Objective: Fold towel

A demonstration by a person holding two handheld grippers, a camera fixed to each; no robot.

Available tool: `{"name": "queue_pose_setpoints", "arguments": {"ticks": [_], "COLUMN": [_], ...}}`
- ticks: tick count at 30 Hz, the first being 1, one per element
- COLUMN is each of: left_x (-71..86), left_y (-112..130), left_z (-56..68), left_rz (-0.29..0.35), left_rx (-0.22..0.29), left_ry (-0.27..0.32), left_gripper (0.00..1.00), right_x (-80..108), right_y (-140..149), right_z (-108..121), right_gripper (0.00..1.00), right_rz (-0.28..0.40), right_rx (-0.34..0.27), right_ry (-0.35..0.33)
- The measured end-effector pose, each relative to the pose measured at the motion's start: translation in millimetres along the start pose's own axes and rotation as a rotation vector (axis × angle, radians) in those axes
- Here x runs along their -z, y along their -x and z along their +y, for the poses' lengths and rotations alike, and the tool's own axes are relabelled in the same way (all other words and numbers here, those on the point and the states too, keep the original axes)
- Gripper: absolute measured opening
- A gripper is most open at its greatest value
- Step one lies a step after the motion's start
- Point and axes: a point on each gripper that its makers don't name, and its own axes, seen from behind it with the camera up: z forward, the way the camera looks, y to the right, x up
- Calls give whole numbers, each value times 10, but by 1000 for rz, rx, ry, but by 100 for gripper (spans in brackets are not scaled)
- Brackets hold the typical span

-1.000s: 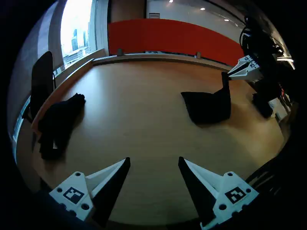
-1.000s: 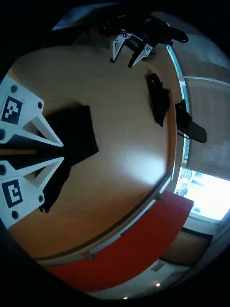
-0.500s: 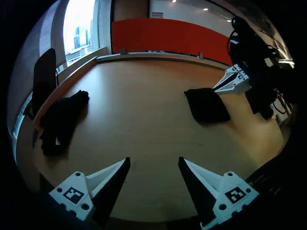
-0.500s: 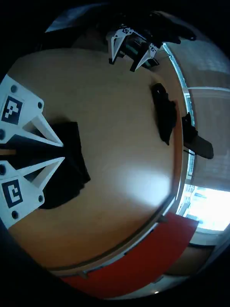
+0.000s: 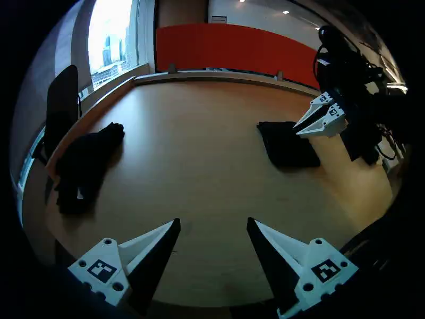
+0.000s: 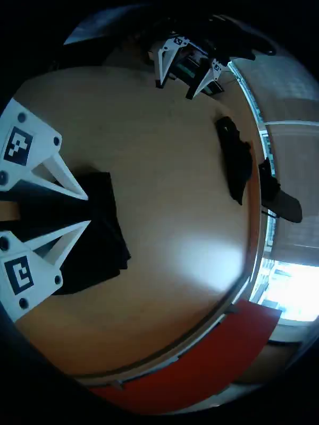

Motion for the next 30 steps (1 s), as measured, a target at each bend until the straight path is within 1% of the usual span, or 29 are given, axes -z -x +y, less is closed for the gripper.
{"name": "queue_pose_setpoints", "arguments": {"ticks": [1,5,6,8,12,19,30], "left_x": [0,1,1,4,5,7,-1], "left_y": [0,-6,-7,-10,-11,-19,-21], "left_z": [-6,-21,-23,-25,-20,-7,5], "left_rz": [0,0,0,1,1,2,5], "left_rx": [0,-1,-1,-3,-5,-12,-18], "left_ry": [-1,-1,-1,-1,0,4,2], "left_gripper": [93,93,93,93,93,93,93], "right_x": [-1,-4,-4,-3,12,63,184], "right_y": [4,21,23,27,40,114,381], "right_z": [-6,-44,-49,-49,-44,-41,-30], "right_gripper": [31,62,67,71,74,74,74], "right_rz": [-1,-7,-7,-6,-5,-4,-27], "right_rx": [-1,-7,-8,-11,-23,-54,-95], "right_ry": [-1,-12,-12,-7,2,20,55]}}
